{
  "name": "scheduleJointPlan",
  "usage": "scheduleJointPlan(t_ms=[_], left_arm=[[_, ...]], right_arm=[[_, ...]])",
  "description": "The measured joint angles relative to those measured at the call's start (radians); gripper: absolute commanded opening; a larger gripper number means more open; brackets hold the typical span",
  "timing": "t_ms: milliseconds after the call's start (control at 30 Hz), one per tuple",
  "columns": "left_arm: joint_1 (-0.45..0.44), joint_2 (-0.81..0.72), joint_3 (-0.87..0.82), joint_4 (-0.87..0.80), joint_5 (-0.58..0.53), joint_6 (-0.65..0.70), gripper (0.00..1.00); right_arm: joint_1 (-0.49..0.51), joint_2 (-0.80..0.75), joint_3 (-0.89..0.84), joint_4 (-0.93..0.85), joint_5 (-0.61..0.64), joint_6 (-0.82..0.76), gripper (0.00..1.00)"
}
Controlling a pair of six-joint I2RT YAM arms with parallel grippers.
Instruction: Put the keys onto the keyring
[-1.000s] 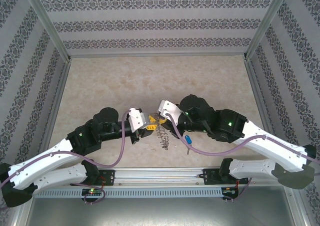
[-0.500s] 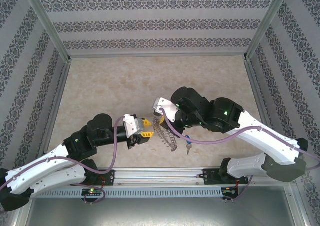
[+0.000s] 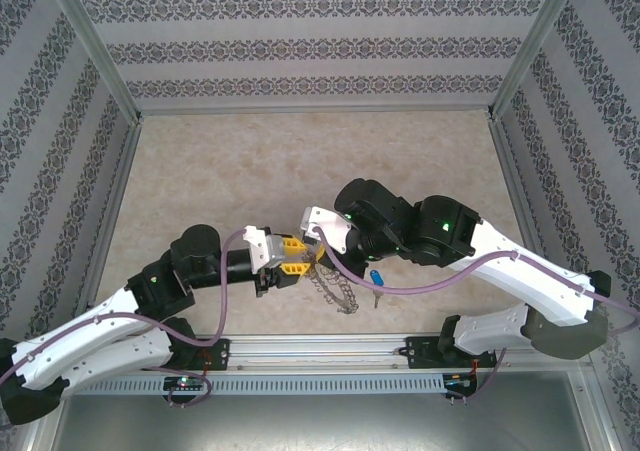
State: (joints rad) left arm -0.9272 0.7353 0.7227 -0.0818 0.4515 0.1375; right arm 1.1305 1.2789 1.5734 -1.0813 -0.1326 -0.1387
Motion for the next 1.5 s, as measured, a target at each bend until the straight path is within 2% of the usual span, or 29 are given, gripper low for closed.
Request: scheduleJointPlan(t_ms=[167, 400, 433, 500, 600, 667, 767, 967, 1033, 1267, 1500], left_arm=[[0.000, 0.023, 0.002, 0.000, 0.017, -0.007, 0.33], [0.000, 0.031, 0.025, 0.000, 0.020, -0.014, 0.23], [0.000, 0.031, 0.026, 0.000, 0.020, -0.014, 0.22], [0.000, 0.031, 0.029, -0.002, 0.024, -0.016, 0.12], [0.000, 0.036, 0.038, -0.016, 0.032, -0.015, 0.08], [0.000, 0.042, 0.045, -0.022, 0.038, -0.020, 0.00], [0.000, 0.055, 0.057, -0.031, 0.047, -0.018, 0.00], [0.000, 0.050, 0.059, -0.042, 0.066, -0.019, 0.00], [-0.001, 0.042, 0.057, -0.044, 0.074, -0.021, 0.00], [0.013, 0.010, 0.032, -0.013, 0.080, -0.042, 0.00], [0.035, 0.004, 0.014, 0.034, 0.107, -0.073, 0.00]], right_arm=[[0.000, 0.000, 0.000, 0.000, -0.012, -0.011, 0.00], [0.011, -0.001, 0.000, 0.005, -0.023, -0.026, 0.00], [0.011, -0.002, 0.000, 0.008, -0.023, -0.026, 0.00], [0.011, -0.003, 0.000, 0.012, -0.023, -0.026, 0.00], [0.011, -0.006, -0.001, 0.015, -0.021, -0.026, 0.00], [0.011, -0.012, -0.006, 0.015, -0.018, -0.027, 0.00], [0.011, -0.023, -0.014, 0.015, -0.016, -0.035, 0.00], [0.018, -0.063, -0.077, 0.077, -0.002, -0.037, 0.34], [0.018, -0.096, -0.119, 0.124, 0.015, -0.034, 0.40], [-0.013, -0.269, -0.315, 0.278, -0.014, 0.012, 0.45], [-0.082, -0.469, -0.476, 0.432, -0.063, 0.045, 0.44]])
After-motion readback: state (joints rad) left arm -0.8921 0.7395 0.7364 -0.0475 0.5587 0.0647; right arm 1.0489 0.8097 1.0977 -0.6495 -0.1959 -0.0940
